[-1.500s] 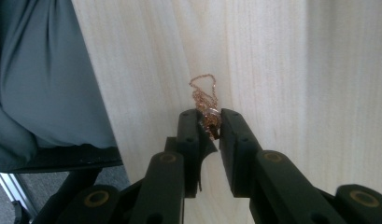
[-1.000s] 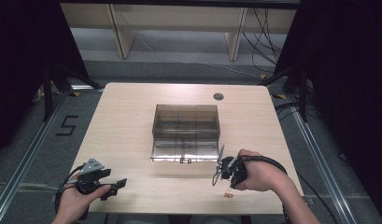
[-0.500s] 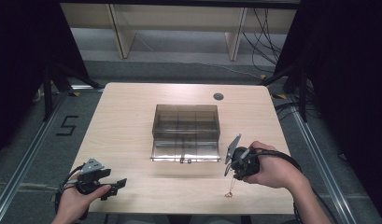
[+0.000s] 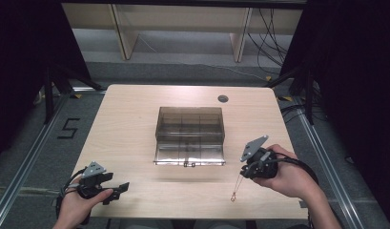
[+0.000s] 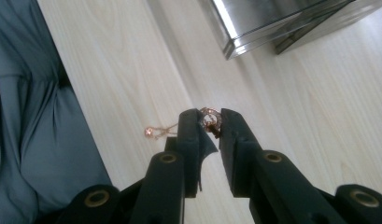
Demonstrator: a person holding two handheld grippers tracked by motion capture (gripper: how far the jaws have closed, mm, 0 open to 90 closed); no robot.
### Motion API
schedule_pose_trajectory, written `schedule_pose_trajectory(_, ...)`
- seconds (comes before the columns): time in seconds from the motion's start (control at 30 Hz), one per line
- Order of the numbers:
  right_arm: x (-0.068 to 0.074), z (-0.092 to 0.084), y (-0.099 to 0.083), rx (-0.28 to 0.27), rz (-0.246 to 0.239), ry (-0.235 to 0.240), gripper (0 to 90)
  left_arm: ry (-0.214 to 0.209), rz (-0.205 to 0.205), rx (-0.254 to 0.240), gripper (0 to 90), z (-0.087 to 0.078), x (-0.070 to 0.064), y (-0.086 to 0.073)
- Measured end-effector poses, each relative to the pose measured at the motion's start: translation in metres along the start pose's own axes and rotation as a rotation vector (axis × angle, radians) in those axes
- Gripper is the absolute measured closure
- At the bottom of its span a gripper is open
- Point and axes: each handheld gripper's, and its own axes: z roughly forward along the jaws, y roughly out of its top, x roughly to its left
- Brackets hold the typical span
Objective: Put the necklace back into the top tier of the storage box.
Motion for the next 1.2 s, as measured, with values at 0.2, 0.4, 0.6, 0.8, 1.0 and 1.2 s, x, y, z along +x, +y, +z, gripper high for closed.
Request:
schedule_pose_trajectory(0.2, -0.002, -0.009, -0.007, -0.075, 0.066, -0.025, 79.0, 0.002, 0.001, -0.001, 22.2, 0.000, 0.000, 0.000)
schedule_pose_trajectory(0.4, -0.006, -0.024, -0.013, -0.210, 0.114, -0.092, 79.1, 0.003, 0.000, -0.002, 22.2, 0.000, 0.000, 0.000)
schedule_pose_trajectory(0.6, -0.011, -0.037, -0.013, -0.292, 0.122, -0.141, 79.0, -0.005, 0.011, 0.010, 22.2, -0.001, 0.001, 0.001)
schedule_pose_trajectory(0.8, -0.015, -0.046, -0.011, -0.387, 0.150, -0.191, 79.1, -0.003, 0.001, 0.011, 22.2, -0.001, 0.001, 0.000)
schedule_pose_trajectory(1.0, -0.018, -0.049, -0.008, -0.468, 0.167, -0.237, 79.1, -0.002, 0.010, 0.019, 22.2, -0.002, 0.001, 0.000)
schedule_pose_trajectory(1.2, -0.019, -0.049, -0.008, -0.551, 0.230, -0.272, 79.1, -0.002, 0.008, 0.018, 22.2, -0.001, 0.001, 0.000)
